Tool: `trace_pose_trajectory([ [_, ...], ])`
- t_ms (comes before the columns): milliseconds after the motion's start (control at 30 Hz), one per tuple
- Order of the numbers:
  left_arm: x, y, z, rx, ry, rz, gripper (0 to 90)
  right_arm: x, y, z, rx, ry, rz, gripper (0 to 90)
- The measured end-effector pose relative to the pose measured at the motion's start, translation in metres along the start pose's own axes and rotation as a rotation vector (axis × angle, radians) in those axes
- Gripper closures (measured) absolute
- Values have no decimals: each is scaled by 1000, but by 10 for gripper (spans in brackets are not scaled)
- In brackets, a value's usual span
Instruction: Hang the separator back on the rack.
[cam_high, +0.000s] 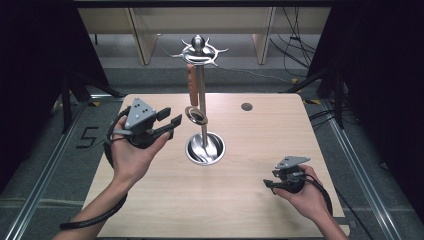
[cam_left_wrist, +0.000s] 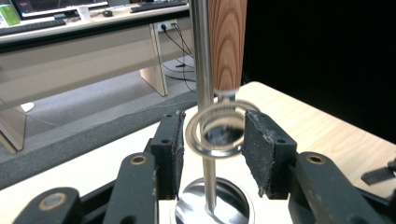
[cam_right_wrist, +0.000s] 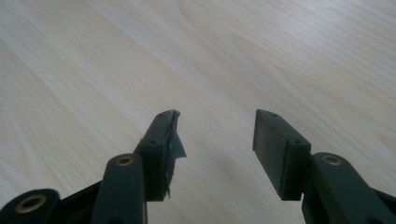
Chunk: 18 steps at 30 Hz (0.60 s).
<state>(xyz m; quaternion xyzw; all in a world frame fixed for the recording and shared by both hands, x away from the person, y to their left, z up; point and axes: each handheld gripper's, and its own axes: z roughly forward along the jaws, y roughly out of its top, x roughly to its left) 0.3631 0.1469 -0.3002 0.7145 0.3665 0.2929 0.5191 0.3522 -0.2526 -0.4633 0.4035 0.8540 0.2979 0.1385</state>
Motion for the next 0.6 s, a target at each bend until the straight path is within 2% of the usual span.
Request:
trace_pose_trajectory([
  [67,3,-7,0,-4,-12,12,568,0,0,0,1,-1,7,506],
  [100,2,-13,-2,9,-11,-9,566,0,0,0,1,-1,6,506],
  [133,3,-17,-2,12,-14,-6,566,0,0,0,1,-1,7,506],
  [167,6,-26,-2,6,-19,28,559,0,0,0,1,-1,8,506],
  [200,6,-26,-2,6,-19,28,555,0,0,0,1,-1,8,506],
  [300,7,-52,-3,13,-23,26,539,0,0,0,2,0,7,506],
  [367,8,-77,-3,25,-30,20,522,0,0,0,2,-1,8,505],
  [467,10,-103,-3,38,-36,-13,503,0,0,0,2,0,9,503],
  [500,13,-122,-2,71,-53,-33,495,0,0,0,4,0,7,500],
  [533,13,-122,-2,71,-53,-33,485,0,0,0,4,0,7,500],
  [567,16,-128,-1,87,-74,-31,472,0,0,0,0,0,5,498],
  [600,16,-134,0,111,-73,-58,472,0,0,0,0,0,5,498],
])
